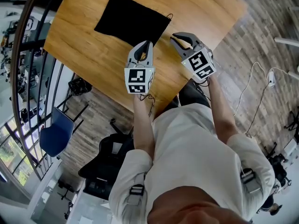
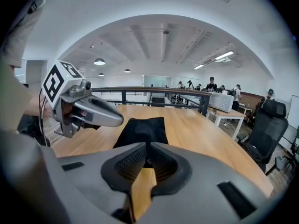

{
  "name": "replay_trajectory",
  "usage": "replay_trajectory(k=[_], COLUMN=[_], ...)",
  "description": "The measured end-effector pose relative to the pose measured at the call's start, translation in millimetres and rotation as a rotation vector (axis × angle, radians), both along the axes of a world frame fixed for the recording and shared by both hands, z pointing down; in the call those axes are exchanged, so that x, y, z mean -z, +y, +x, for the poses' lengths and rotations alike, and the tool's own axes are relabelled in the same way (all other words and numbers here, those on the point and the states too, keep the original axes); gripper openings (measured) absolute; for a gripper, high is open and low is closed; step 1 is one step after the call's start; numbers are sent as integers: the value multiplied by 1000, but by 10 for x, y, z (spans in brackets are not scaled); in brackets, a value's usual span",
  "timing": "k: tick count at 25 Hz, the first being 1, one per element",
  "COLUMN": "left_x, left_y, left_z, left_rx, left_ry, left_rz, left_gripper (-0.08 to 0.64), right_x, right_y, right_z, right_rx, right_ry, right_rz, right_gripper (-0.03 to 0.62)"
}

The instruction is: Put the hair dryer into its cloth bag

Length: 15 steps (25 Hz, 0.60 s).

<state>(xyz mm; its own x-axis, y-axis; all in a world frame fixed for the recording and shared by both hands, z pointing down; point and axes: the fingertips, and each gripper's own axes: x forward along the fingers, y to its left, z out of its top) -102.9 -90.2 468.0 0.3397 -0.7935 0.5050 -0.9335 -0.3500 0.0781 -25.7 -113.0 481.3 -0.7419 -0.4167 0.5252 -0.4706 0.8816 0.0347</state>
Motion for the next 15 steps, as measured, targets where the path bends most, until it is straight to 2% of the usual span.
replay_trajectory(k=[7,15], left_x=[204,244], left_y=[100,246], left_z=[-69,-64], left_rx=[20,27], left_ry=[-5,-3], left_rz=[43,49], left_gripper=[20,20], right_x=[339,385], right_y=[72,190], right_z=[62,103], right_rx=[-14,-12], right_ry=[-57,-73], right_rz=[39,36], right_gripper=[26,20])
